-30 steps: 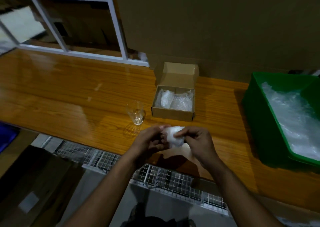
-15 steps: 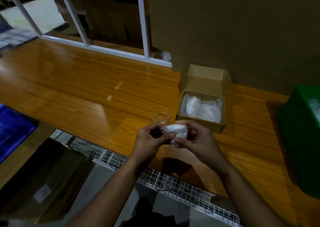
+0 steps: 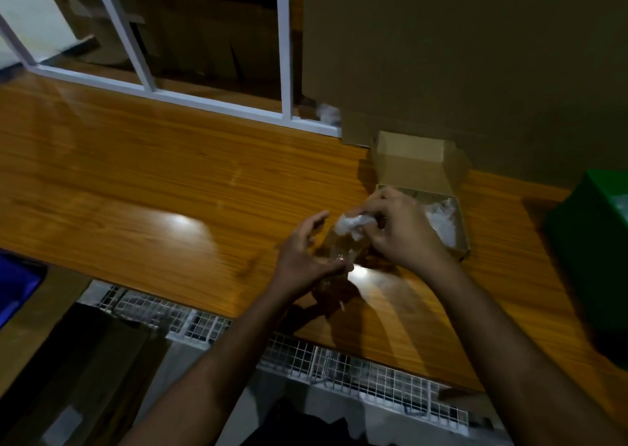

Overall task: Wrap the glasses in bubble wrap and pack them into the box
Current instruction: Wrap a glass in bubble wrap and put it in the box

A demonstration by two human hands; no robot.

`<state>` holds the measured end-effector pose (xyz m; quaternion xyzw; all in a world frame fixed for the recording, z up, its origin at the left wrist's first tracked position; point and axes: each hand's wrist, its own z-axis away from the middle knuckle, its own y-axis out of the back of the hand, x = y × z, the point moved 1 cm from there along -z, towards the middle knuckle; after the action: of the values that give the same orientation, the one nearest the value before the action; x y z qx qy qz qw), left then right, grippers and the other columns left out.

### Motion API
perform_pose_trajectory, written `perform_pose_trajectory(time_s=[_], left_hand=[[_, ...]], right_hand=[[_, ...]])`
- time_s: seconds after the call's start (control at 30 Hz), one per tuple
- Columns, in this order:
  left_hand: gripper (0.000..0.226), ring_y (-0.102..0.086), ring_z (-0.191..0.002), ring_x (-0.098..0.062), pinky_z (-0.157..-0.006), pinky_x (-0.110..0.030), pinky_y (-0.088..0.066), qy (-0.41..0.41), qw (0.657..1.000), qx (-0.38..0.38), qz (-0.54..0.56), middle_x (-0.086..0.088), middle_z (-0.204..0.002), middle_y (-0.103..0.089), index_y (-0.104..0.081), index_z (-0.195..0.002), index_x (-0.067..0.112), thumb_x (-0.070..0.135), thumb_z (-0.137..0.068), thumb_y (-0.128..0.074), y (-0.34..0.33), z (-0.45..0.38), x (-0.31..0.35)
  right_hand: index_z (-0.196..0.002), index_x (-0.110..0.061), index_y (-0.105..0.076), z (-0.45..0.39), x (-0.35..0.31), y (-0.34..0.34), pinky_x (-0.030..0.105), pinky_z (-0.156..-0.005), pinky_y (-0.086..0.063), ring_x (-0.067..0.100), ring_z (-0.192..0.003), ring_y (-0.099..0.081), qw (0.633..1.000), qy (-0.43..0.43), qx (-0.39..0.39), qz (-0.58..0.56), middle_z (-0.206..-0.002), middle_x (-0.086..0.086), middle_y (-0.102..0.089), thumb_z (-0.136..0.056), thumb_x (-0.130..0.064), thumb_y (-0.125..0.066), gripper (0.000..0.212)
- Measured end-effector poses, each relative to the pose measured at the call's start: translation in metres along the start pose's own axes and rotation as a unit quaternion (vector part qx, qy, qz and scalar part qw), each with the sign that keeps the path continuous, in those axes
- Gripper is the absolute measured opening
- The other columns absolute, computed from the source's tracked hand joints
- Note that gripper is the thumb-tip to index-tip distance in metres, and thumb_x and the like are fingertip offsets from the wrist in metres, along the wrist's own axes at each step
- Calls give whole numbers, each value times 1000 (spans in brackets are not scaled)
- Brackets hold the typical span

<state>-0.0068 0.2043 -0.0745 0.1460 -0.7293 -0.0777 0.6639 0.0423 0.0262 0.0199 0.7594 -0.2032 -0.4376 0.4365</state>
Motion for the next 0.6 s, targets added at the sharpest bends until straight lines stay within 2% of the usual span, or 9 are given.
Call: perform_pose_trajectory(time_s=[0.07, 0.1, 0.2, 0.3, 0.37, 0.5, 0.6], left_hand=[[81, -61, -117, -2, -93, -25, -54, -4, 999, -38, 14, 14, -125, -64, -50, -132, 40, 37, -63, -91, -6, -8, -5], [77, -62, -112, 4, -90, -22, -55, -7, 999, -50, 13, 18, -120, -65, -50, -129, 41, 29, -66, -92, -8, -10, -5], [74, -61, -102, 15, -84, -13, -53, -13, 998, -58, 20, 16, -114, -67, -52, -126, 37, 20, -66, -93, -8, -12, -8], [75, -63, -101, 12, -83, -14, -53, -14, 997, -57, 50, 16, -113, -69, -56, -128, 31, 21, -64, -94, -8, -13, -11], [74, -66, -103, 6, -84, -18, -55, 0, 996, -55, 74, 16, -112, -70, -59, -127, 28, 14, -63, -94, -10, -14, -14], [74, -69, -108, -12, -91, -40, -59, 10, 993, -60, 106, 1, -117, -73, -60, -129, 17, 6, -63, -92, -16, -14, -23], [71, -69, -109, -11, -92, -43, -58, -2, 994, -57, 95, 4, -117, -72, -62, -124, 28, 12, -63, -94, -14, -15, -21]], right_hand=[[-111, -27, -75, -9, -10, -2, 41, -94, -49, 18, -96, -60, 993, 12, -72, 95, -104, 2, -67, -86, -8, -68, 32], [-113, -28, -75, -12, -16, -4, 41, -92, -50, 21, -97, -62, 986, 12, -94, 134, -104, 3, -69, -86, -10, -69, 33], [-116, -35, -71, -16, -27, -8, 33, -72, -46, 26, -93, -62, 960, 26, -97, 262, -98, 4, -67, -87, -24, -68, 32], [-114, -37, -71, -22, -32, -9, 29, -63, -39, 24, -88, -66, 936, 22, -114, 331, -91, -1, -70, -86, -34, -67, 28], [-110, -34, -72, -26, -36, -15, 29, -60, -39, 23, -83, -66, 921, 28, -146, 360, -83, -2, -66, -88, -37, -66, 23], [-109, -24, -69, -31, -36, -30, 30, -64, -41, 25, -91, -66, 899, 34, -201, 388, -93, 2, -67, -93, -35, -61, 22], [-108, -28, -70, -34, -30, -31, 30, -63, -39, 22, -86, -63, 903, 32, -211, 372, -82, -2, -56, -90, -38, -65, 21]])
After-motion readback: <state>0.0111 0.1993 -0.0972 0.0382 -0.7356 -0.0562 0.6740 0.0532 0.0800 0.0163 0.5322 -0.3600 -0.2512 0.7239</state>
